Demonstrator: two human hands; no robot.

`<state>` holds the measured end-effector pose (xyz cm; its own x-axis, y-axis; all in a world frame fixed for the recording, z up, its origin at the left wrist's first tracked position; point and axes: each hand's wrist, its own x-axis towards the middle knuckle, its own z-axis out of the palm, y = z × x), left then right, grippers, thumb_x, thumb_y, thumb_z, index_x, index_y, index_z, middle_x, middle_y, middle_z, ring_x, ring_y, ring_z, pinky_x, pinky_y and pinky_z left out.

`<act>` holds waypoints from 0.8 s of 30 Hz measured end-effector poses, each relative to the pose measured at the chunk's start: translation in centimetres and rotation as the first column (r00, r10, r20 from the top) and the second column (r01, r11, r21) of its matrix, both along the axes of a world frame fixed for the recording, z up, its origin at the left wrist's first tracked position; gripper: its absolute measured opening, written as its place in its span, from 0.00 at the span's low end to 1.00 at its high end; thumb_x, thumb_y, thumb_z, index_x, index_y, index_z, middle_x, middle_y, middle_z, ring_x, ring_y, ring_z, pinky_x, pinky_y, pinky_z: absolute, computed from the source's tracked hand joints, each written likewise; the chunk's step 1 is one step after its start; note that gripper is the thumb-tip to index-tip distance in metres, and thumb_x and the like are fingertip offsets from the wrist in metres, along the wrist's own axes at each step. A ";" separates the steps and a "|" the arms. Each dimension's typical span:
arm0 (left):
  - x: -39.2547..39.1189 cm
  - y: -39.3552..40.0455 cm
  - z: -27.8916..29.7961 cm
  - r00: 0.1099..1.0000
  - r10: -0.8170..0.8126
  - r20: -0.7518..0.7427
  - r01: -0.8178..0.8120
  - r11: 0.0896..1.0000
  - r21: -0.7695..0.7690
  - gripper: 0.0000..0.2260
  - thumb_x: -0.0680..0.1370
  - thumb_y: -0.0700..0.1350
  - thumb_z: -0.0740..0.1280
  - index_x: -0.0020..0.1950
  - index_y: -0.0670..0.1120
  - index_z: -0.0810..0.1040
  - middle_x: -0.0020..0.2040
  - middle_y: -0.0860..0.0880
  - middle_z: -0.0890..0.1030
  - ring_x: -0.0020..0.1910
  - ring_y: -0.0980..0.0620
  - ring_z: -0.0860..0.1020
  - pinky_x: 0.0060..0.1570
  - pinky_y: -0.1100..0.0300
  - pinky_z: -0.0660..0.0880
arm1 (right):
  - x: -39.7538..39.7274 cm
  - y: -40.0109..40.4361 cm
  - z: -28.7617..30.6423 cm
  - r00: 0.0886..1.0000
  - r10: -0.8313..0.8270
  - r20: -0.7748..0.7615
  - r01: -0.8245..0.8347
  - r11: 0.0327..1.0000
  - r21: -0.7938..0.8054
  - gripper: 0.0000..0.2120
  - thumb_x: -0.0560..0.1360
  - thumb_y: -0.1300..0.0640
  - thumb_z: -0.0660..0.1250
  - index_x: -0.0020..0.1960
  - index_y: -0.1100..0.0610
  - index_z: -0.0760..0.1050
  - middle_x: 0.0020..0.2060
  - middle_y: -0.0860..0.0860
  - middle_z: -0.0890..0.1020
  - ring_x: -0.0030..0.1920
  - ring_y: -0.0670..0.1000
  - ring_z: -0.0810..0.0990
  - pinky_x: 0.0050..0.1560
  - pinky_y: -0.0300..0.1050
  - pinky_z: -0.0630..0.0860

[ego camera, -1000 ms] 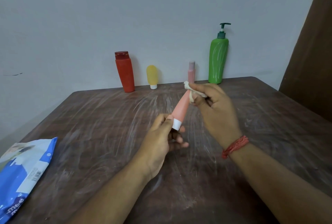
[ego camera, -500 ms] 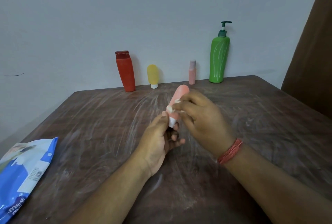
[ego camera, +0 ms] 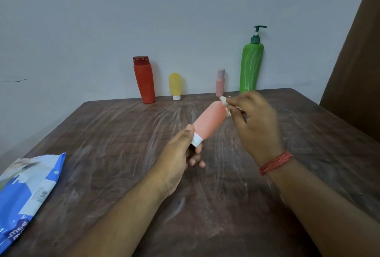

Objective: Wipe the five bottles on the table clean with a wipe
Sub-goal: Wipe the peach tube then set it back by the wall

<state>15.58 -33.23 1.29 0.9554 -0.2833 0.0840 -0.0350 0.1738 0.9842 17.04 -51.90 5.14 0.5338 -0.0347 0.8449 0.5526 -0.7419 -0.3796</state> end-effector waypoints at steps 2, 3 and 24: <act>-0.1 0.0 -0.1 1.000 -0.022 -0.011 0.022 1.000 -0.017 0.22 0.86 0.57 0.53 0.63 0.41 0.75 0.34 0.50 0.73 0.27 0.54 0.64 0.36 0.57 0.76 | 0.3 0.3 -0.5 0.986 0.118 -0.119 -0.089 0.971 0.221 0.07 0.77 0.63 0.69 0.53 0.55 0.82 0.47 0.49 0.81 0.45 0.44 0.79 0.49 0.31 0.75; -0.1 -0.1 -0.2 0.999 -0.025 -0.020 0.025 1.000 -0.018 0.23 0.86 0.58 0.52 0.63 0.40 0.75 0.33 0.50 0.73 0.27 0.54 0.64 0.35 0.57 0.76 | 0.3 0.7 -0.6 0.955 0.231 -0.189 -0.144 0.912 0.384 0.07 0.78 0.63 0.69 0.51 0.52 0.81 0.47 0.50 0.83 0.44 0.48 0.83 0.48 0.38 0.79; 0.4 0.0 -0.4 0.989 0.146 -0.031 -0.146 0.989 0.006 0.23 0.86 0.59 0.52 0.56 0.44 0.80 0.32 0.50 0.72 0.28 0.54 0.69 0.34 0.56 0.77 | -0.9 4.1 -2.5 0.956 0.252 -0.151 -0.275 0.948 -0.157 0.03 0.74 0.63 0.72 0.47 0.58 0.82 0.44 0.50 0.79 0.44 0.43 0.75 0.45 0.29 0.67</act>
<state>16.01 -33.26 0.86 0.9886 -0.1408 0.0530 -0.0292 0.1657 0.9857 16.11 -47.83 2.67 0.6071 0.2638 0.7495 0.6931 -0.6371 -0.3372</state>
